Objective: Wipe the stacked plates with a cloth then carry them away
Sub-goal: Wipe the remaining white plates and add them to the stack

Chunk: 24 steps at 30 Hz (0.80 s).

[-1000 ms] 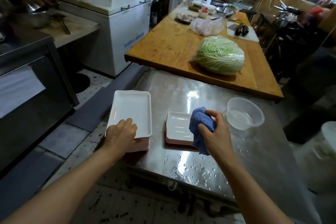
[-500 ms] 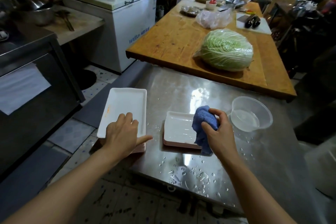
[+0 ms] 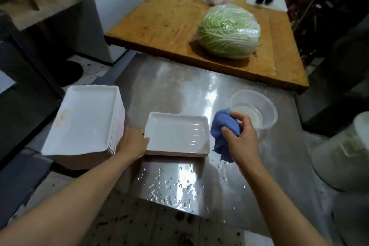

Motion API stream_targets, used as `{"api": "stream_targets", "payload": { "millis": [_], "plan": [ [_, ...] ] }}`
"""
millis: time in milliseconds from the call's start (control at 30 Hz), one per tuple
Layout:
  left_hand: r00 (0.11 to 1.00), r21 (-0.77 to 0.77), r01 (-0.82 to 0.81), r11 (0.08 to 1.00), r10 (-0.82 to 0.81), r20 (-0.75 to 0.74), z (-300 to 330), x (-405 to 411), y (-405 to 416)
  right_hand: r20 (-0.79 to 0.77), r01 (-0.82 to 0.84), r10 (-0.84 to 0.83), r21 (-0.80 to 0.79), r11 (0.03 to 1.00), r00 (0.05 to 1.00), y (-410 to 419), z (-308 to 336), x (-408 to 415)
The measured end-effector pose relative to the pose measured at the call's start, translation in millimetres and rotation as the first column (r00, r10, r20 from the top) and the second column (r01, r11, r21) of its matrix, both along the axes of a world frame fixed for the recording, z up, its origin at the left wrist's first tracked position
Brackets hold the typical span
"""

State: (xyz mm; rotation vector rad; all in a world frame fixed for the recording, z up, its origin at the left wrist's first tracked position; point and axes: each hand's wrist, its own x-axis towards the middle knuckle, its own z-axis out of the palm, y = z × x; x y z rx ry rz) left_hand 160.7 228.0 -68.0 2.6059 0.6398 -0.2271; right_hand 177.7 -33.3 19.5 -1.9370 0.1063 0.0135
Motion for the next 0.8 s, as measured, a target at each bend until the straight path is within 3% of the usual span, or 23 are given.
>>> {"api": "stream_targets", "payload": {
  "millis": [333,467,600,700,800],
  "plan": [
    [0.989,0.057,-0.136,0.989,0.131,0.073,2.4,-1.7,-7.6,-0.041,-0.023,0.022,-0.006,1.000,0.999,-21.0,-10.5,15.7],
    [0.947,-0.178,-0.266,0.947,0.291,0.136,10.5,-3.1,-9.3,-0.047,-0.024,0.024,-0.001,1.000,0.999,-24.7,-11.0,21.3],
    [0.909,-0.497,-0.345,0.796,0.416,0.035,16.8,3.6,-9.4,-0.040,-0.009,0.009,0.007,1.000,0.999,-29.6,-11.8,24.0],
    [0.901,-0.623,-0.344,0.703,0.433,-0.010,26.8,1.4,-10.9,-0.028,0.008,-0.008,0.021,1.000,1.000,-35.2,-11.6,25.4],
    [0.914,-0.676,-0.298,0.673,0.405,0.000,45.3,1.6,-18.1,-0.008,0.027,-0.026,0.046,0.999,1.000,-45.5,-8.8,28.7]
  ]
}}
